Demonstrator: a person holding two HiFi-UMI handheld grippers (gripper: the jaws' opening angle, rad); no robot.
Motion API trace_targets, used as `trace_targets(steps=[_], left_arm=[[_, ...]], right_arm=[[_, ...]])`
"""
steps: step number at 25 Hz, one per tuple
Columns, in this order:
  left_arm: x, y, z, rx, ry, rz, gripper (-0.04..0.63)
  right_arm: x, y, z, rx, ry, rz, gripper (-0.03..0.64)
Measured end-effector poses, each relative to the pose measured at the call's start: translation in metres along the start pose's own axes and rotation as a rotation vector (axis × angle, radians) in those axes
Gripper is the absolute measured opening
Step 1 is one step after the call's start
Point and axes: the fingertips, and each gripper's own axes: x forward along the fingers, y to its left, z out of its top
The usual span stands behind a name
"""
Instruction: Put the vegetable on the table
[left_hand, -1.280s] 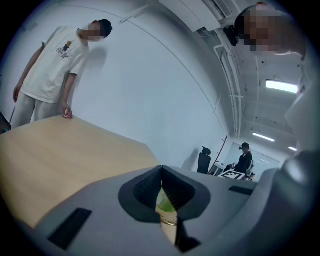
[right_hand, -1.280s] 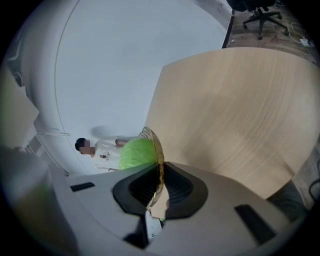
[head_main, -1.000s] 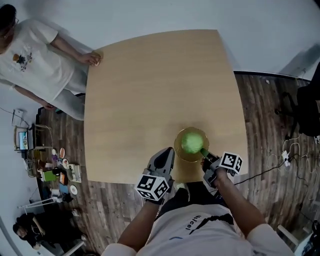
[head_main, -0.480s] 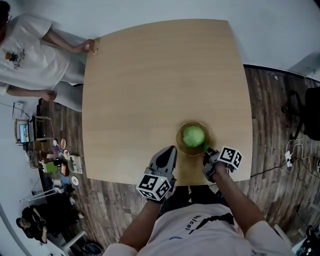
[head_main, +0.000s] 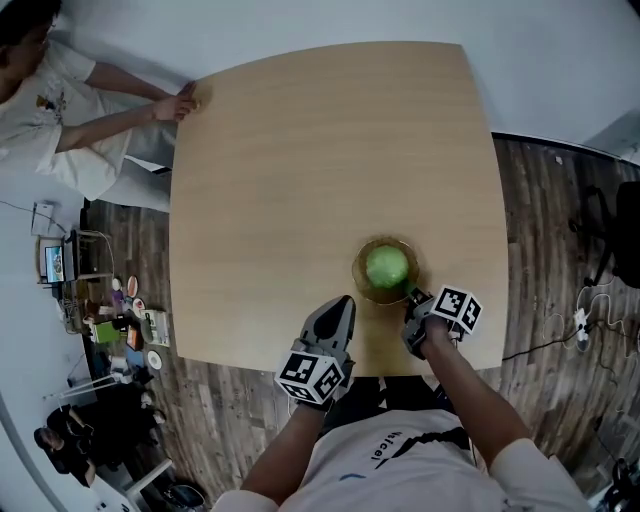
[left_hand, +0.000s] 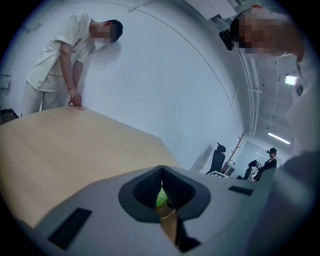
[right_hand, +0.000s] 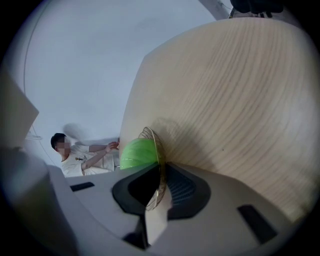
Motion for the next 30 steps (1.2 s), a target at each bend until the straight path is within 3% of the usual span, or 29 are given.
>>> trace_targets(steps=[9,14,23,30], left_arm=[[-0.018,-0.005,0.001,-0.009,-0.014,-0.009,0.014],[-0.031,-0.022,-0.003,0.010,0.004,-0.060,0.014],[-0.074,-0.067,0.000,0.041,0.032,-0.139,0.014],[-0.113,-0.098,0.011,0.054,0.010,-0.192,0.014]], right_arm=[[-0.012,-0.006,0.002,-0.068,0.007,-0.084,0.074],[-0.038,0.006,-0.005,-0.189,-0.018,-0.107,0.046],[-0.105,0.087,-0.065,-0.464,-0.056,0.093,0.015],[-0.165,0.150,-0.106,-0.709,-0.172,0.188,0.015]])
